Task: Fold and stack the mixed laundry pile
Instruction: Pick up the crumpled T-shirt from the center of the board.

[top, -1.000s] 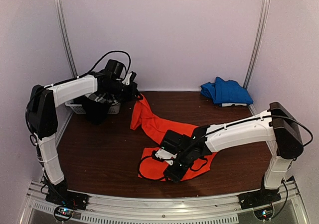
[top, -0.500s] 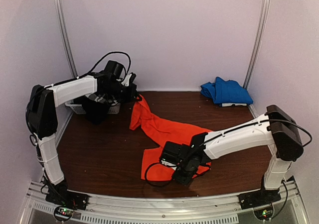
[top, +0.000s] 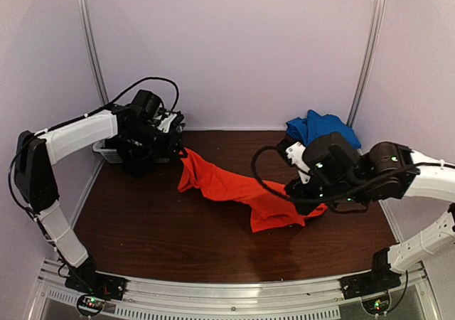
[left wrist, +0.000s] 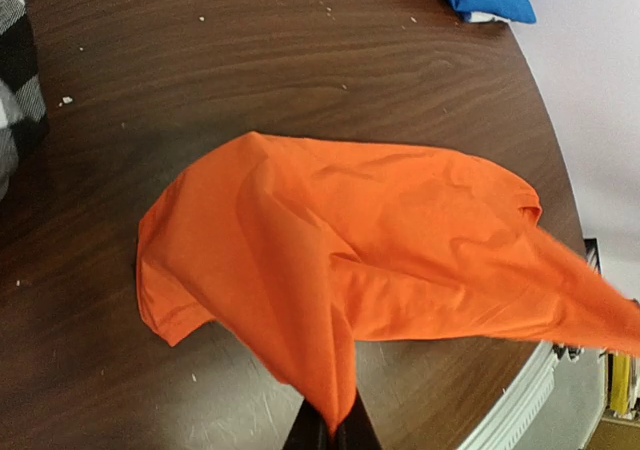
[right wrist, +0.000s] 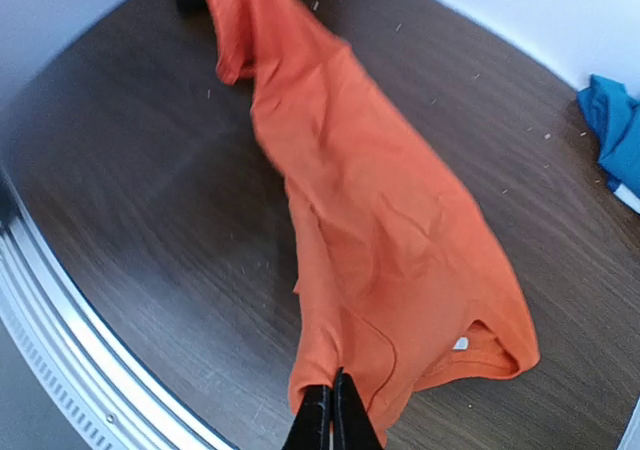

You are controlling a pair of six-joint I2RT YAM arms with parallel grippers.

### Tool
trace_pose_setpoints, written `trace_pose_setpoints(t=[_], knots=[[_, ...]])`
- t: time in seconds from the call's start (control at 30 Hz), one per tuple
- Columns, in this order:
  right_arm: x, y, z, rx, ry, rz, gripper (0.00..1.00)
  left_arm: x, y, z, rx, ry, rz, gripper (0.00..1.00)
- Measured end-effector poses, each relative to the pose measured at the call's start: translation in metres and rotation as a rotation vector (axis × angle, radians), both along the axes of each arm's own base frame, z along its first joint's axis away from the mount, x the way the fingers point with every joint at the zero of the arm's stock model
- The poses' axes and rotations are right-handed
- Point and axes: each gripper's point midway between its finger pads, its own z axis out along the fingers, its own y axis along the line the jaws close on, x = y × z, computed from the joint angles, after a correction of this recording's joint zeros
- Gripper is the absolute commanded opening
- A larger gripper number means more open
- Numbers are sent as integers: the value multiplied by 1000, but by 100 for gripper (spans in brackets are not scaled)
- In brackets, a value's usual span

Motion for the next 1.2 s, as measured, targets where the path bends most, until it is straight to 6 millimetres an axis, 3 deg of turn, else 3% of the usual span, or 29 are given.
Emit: trace_pose_setpoints(t=[0.1, 0.17, 0.27, 0.33, 0.4, 0.5, 0.57, 0.63, 0.73, 0.87, 1.0, 1.2], knots=[[4, -34, 63, 170, -106, -103, 0, -36, 10, 25, -12, -23, -75, 0], [7, -59, 95, 255, -167, -172, 0, -62, 13, 42, -61, -44, -129, 0], [12, -99, 136, 364, -257, -280, 0, -104, 19, 45, -133, -29, -189, 4], [17, -123, 154, 408, -311, -354, 0, -113, 24, 37, -117, 3, -183, 9], [23, -136, 161, 421, -340, -402, 0, -103, 28, 24, -81, 27, -150, 10], [39, -138, 151, 381, -342, -459, 0, -69, 41, -10, 0, 107, -59, 33], [54, -131, 128, 321, -310, -486, 0, -45, 56, -40, 67, 159, 12, 49], [69, -127, 103, 257, -269, -513, 0, -36, 72, -65, 125, 203, 64, 59], [81, -126, 72, 182, -210, -540, 0, -43, 90, -77, 169, 208, 97, 58], [88, -144, 65, 194, -181, -602, 0, -71, 96, -64, 152, 152, 79, 47], [90, -155, 62, 223, -162, -630, 0, -94, 84, -52, 56, 113, 41, 36], [94, -148, 53, 235, -121, -610, 0, -121, 62, -82, -13, 236, 16, 23]])
